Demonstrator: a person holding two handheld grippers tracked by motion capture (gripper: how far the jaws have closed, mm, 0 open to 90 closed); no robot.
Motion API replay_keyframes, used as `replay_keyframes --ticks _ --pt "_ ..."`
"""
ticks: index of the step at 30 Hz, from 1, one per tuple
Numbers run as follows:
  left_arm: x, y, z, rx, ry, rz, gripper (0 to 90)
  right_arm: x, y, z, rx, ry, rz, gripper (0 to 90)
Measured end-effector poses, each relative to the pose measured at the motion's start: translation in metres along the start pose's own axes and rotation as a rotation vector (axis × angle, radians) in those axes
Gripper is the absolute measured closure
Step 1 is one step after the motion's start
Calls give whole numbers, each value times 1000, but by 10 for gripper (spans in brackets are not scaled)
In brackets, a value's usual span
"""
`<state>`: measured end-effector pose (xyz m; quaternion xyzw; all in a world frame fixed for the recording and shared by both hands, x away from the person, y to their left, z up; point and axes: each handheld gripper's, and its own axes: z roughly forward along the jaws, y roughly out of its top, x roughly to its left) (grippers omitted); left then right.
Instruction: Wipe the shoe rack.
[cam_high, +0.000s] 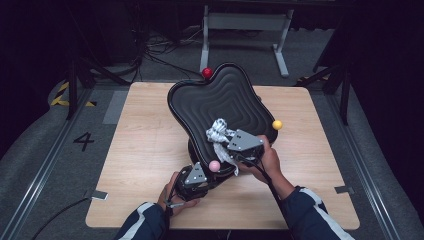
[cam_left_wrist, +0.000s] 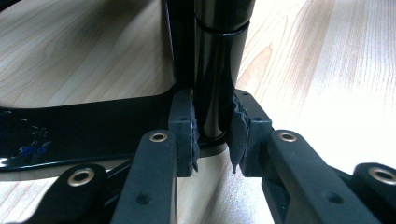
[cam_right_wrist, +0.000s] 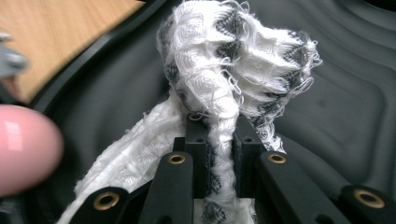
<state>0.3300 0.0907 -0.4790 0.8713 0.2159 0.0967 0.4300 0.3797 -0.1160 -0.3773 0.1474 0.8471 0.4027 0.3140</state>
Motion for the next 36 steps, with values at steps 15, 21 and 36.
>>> replay_keyframes --ticks 15,21,36 --pt "0 0 0 2 -4 -2 726 -59 -31 -5 107 -152 131 806" --pt "0 0 0 1 -6 -6 726 -79 -43 -8 142 -195 180 807" --pt "1 0 -1 7 -9 -10 727 -83 -48 -11 144 -197 220 807"
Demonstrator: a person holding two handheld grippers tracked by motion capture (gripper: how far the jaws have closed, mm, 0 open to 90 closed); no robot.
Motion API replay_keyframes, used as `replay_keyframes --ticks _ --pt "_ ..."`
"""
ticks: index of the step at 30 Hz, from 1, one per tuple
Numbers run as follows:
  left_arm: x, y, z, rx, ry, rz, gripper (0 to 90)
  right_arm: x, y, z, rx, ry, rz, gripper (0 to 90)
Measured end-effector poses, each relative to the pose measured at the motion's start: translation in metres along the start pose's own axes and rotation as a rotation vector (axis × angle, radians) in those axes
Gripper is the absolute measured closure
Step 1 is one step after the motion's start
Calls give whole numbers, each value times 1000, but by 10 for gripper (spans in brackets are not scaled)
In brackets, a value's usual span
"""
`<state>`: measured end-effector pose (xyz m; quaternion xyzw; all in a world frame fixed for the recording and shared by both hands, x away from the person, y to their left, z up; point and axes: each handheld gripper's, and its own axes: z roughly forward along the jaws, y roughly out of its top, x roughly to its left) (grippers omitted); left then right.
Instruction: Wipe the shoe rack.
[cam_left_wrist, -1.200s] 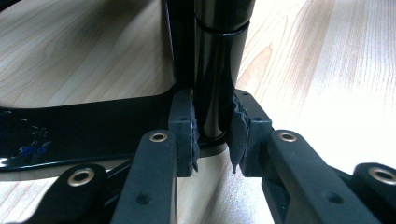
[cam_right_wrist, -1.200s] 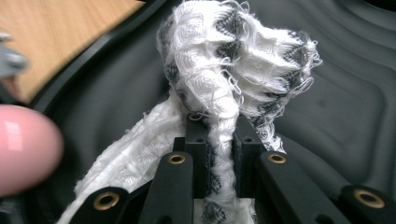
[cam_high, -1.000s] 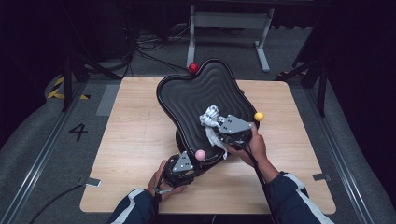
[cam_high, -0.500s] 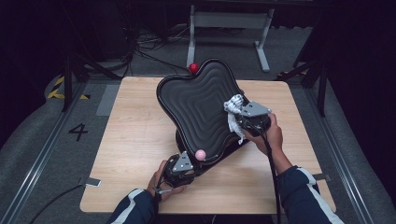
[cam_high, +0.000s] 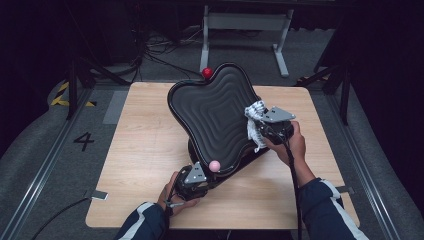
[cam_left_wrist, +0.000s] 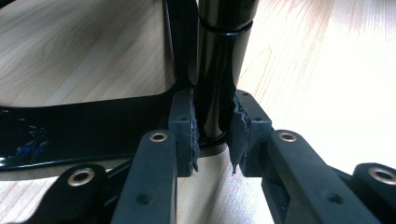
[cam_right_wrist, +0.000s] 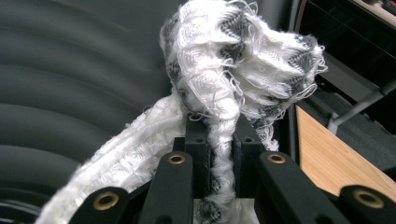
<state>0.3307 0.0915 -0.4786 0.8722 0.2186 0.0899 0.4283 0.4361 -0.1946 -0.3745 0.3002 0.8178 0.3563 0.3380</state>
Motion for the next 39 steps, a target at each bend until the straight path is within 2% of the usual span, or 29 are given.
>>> replay_keyframes --ticks 2,6,22,27,30,35,36,39 --pt "0 0 0 -7 -1 -2 727 2 1 -1 -5 9 -5 807" --pt "0 0 0 0 -1 0 727 16 5 -3 -24 49 -27 806" --pt "0 0 0 -3 1 5 726 78 32 -8 -101 194 -165 803" --pt "0 0 0 -3 0 5 726 93 41 -8 -115 218 -217 803" --pt "0 0 0 -3 1 5 726 93 43 -8 -115 218 -226 803" --pt "0 0 0 -3 0 3 726 83 43 -4 -109 210 -211 802" --pt "0 0 0 -3 0 -1 727 74 43 -2 -96 192 -192 802" --pt "0 0 0 -7 -1 -4 727 59 41 2 -79 162 -163 802"
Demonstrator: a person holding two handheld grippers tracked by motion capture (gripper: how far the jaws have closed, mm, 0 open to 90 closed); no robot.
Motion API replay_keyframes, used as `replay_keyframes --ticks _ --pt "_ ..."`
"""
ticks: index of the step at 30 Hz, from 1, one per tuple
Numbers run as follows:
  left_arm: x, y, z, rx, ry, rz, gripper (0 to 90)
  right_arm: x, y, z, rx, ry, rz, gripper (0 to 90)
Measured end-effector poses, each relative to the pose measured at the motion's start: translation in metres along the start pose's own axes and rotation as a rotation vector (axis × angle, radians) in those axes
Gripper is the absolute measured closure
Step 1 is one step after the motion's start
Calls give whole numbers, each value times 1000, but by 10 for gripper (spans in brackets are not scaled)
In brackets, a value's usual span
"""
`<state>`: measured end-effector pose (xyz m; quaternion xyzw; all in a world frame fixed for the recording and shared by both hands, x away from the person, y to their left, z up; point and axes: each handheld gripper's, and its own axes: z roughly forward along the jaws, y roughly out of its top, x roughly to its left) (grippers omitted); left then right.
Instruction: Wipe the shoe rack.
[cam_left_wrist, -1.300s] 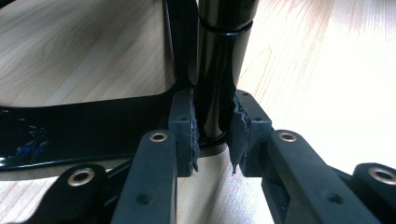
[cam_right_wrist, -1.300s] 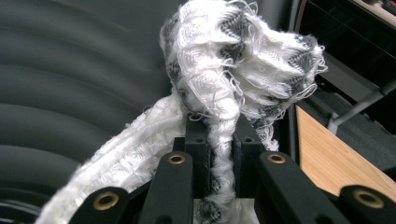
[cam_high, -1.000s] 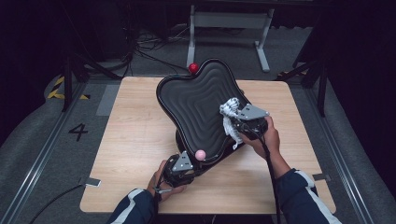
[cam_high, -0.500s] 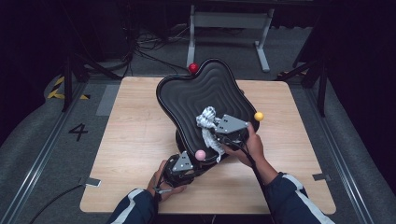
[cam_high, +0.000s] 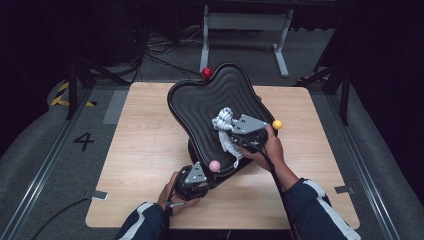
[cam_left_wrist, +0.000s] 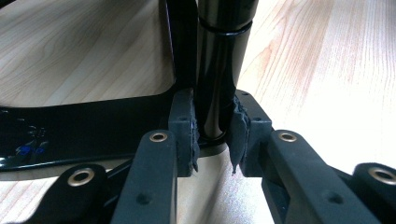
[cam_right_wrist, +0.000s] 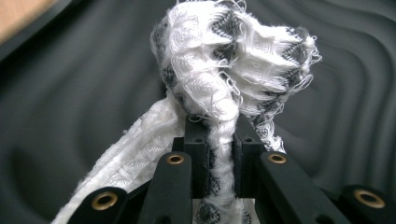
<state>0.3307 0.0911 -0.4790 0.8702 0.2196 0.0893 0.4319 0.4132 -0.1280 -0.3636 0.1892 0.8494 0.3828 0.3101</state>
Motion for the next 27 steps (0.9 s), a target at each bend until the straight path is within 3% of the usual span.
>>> replay_keyframes --ticks 8,16,24,27 --pt "0 0 -1 9 -1 1 727 -36 -14 1 69 -102 67 803" --pt "0 0 0 5 0 2 727 -61 -29 -1 98 -148 115 802" --pt "0 0 0 5 -3 3 726 -73 -37 -2 108 -165 162 800" --pt "0 0 0 5 0 6 726 -72 -36 -2 112 -169 150 801"
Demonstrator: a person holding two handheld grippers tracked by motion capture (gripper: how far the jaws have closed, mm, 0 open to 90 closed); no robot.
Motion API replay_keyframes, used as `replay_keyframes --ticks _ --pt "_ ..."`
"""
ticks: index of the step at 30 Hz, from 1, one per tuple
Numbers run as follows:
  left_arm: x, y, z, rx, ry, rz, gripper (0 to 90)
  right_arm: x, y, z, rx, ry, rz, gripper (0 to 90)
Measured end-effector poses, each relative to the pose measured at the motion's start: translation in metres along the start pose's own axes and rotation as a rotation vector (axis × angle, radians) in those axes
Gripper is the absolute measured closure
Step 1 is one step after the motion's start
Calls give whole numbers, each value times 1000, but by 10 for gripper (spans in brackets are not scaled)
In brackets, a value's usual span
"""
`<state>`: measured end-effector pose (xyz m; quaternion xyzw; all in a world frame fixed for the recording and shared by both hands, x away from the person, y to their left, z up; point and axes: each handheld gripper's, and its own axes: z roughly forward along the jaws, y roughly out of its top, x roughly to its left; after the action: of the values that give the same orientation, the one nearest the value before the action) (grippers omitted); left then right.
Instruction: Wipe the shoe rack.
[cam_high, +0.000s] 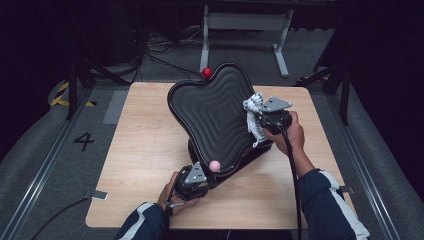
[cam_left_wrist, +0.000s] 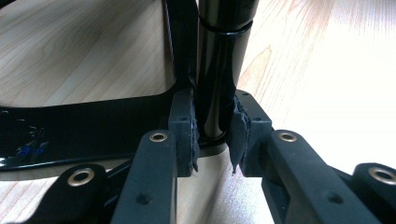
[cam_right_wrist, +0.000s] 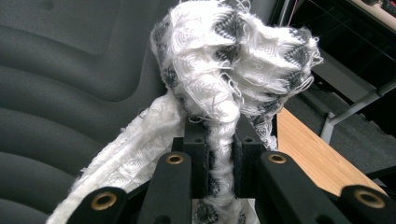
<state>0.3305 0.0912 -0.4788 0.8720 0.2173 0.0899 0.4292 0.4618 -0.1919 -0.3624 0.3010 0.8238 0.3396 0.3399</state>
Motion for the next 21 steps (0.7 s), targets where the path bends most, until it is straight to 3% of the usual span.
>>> replay_keyframes --ticks 9,21 --pt "0 0 0 -5 1 -4 726 7 4 -3 -11 29 -4 799" --pt "0 0 0 3 0 -1 726 47 26 -5 -56 97 -103 795"
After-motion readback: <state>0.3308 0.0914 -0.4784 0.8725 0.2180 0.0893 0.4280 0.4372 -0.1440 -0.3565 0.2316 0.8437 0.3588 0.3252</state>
